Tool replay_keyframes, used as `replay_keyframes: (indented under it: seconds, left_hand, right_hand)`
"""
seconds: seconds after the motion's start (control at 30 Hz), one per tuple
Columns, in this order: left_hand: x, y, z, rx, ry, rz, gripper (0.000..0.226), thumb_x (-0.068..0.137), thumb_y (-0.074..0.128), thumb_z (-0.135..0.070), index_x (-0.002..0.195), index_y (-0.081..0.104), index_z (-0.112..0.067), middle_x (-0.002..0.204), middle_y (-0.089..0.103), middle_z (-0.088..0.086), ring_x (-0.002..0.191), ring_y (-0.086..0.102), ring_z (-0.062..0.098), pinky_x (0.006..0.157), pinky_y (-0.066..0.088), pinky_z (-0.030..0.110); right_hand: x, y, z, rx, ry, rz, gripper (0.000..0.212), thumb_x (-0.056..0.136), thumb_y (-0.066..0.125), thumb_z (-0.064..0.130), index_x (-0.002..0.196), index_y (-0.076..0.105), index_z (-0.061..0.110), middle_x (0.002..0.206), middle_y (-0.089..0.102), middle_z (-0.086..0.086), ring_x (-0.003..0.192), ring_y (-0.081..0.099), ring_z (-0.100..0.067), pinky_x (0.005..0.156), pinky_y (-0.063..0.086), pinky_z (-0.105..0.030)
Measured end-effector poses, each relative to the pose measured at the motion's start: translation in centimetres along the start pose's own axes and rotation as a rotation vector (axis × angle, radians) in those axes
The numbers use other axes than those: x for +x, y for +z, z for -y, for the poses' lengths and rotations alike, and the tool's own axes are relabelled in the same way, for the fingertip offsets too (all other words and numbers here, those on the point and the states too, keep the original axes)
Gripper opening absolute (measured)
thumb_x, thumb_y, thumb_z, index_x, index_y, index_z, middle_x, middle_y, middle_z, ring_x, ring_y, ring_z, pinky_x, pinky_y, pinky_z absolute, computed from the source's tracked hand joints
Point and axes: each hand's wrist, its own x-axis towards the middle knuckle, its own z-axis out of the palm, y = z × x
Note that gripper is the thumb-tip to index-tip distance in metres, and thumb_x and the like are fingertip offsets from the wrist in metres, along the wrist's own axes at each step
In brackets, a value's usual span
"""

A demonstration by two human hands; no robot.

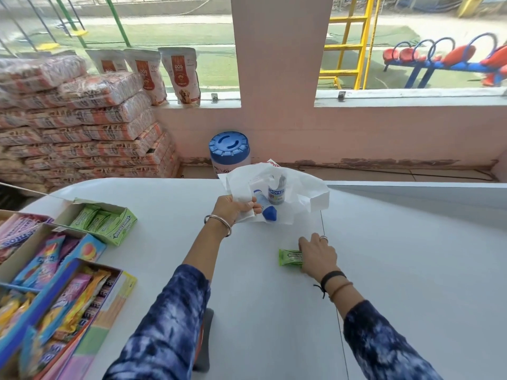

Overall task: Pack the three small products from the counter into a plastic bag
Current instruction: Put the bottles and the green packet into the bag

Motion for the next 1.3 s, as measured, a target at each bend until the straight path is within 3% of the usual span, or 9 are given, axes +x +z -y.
replay_keyframes:
  seconds: [0.13, 0.3, 0.6, 0.73, 0.8, 0.9, 0.97, 1.13, 1.3]
  left_hand:
    - [-0.3, 0.5, 0.2, 0.050, -0.019, -0.078, 0.015, 0.079, 0.064, 0.003, 0.094, 0.066, 0.002, 0.092, 0.069, 0.018, 0.062, 0.071, 0.019, 0.066, 0.060, 0.024]
    - [-1.3, 0.5, 0.1, -0.051, 0.045, -0.012, 0.009, 0.079, 0.060, 0.010, 0.083, 0.064, 0.003, 0.089, 0.065, 0.021, 0.054, 0.070, 0.017, 0.057, 0.060, 0.025]
    - [-1.5, 0.6, -0.5, -0.158, 0.074, 0.025, 0.014, 0.079, 0.051, 0.020, 0.085, 0.059, 0.011, 0.055, 0.071, 0.010, 0.049, 0.069, 0.019, 0.051, 0.058, 0.025]
    - [-1.1, 0.3, -0.5, -0.071, 0.067, -0.002, 0.011, 0.079, 0.058, 0.013, 0.082, 0.063, 0.004, 0.068, 0.071, 0.012, 0.054, 0.070, 0.017, 0.055, 0.059, 0.024]
    - [-1.1, 0.5, -0.6, -0.043, 0.051, -0.015, 0.010, 0.079, 0.058, 0.012, 0.081, 0.063, 0.004, 0.066, 0.071, 0.012, 0.052, 0.069, 0.016, 0.051, 0.058, 0.023]
    - [-1.0, 0.9, -0.5, -0.039, 0.025, -0.019, 0.008, 0.079, 0.057, 0.013, 0.081, 0.062, 0.007, 0.083, 0.064, 0.020, 0.051, 0.068, 0.018, 0.062, 0.061, 0.031]
    - [-0.7, 0.9, -0.2, 0.026, 0.025, -0.045, 0.014, 0.079, 0.062, 0.007, 0.093, 0.063, 0.009, 0.093, 0.065, 0.021, 0.066, 0.069, 0.024, 0.079, 0.059, 0.037]
    - [-0.8, 0.9, -1.0, 0.225, 0.058, -0.090, 0.034, 0.078, 0.070, -0.015, 0.105, 0.064, 0.003, 0.109, 0.069, 0.018, 0.098, 0.065, 0.033, 0.097, 0.049, 0.042]
    - [-1.6, 2.5, -8.5, 0.354, 0.069, 0.021, 0.032, 0.079, 0.066, -0.017, 0.099, 0.060, 0.006, 0.087, 0.071, 0.021, 0.081, 0.070, 0.029, 0.089, 0.055, 0.042]
  right_hand:
    - [-0.5, -2.2, 0.2, 0.199, 0.002, 0.012, 0.035, 0.077, 0.070, 0.025, 0.107, 0.055, 0.015, 0.115, 0.059, -0.010, 0.104, 0.056, -0.030, 0.077, 0.044, -0.033]
    - [-0.4, -6.2, 2.4, 0.759, 0.007, -0.415, 0.016, 0.079, 0.067, 0.021, 0.089, 0.062, 0.009, 0.088, 0.067, -0.014, 0.072, 0.054, -0.028, 0.060, 0.039, -0.028]
    - [6.0, -6.3, 7.5, 0.674, -0.184, -0.275, 0.021, 0.088, 0.050, 0.008, 0.095, 0.067, -0.003, 0.098, 0.069, -0.024, 0.094, 0.062, -0.038, 0.075, 0.047, -0.033]
    - [4.1, -5.3, 5.4, 0.774, -0.003, -0.826, 0.015, 0.088, 0.056, 0.021, 0.096, 0.063, 0.011, 0.086, 0.068, -0.013, 0.079, 0.062, -0.032, 0.062, 0.050, -0.037]
    - [3.6, -5.3, 3.1, 0.815, 0.204, -1.047, 0.035, 0.081, 0.065, 0.030, 0.109, 0.054, 0.012, 0.102, 0.060, -0.012, 0.093, 0.054, -0.029, 0.076, 0.046, -0.040]
    - [4.8, -6.1, -0.1, 0.894, 0.409, -0.699, 0.066, 0.072, 0.069, 0.049, 0.121, 0.048, 0.009, 0.123, 0.048, -0.015, 0.114, 0.043, -0.035, 0.093, 0.038, -0.044]
    - [5.8, -6.5, -1.1, 0.929, 0.305, -0.490, 0.038, 0.076, 0.065, 0.045, 0.094, 0.064, 0.012, 0.099, 0.062, -0.013, 0.102, 0.055, -0.035, 0.083, 0.042, -0.040]
    - [6.1, -9.1, -0.4, 1.214, 0.031, -0.515, 0.036, 0.080, 0.062, 0.026, 0.056, 0.047, 0.003, 0.058, 0.043, -0.004, 0.056, 0.038, -0.018, 0.054, 0.029, -0.029]
    - [6.4, -17.5, 1.3, 1.182, -0.068, -0.388, 0.042, 0.077, 0.064, 0.009, 0.044, 0.040, 0.018, 0.037, 0.036, 0.006, 0.045, 0.038, -0.013, 0.047, 0.031, -0.022]
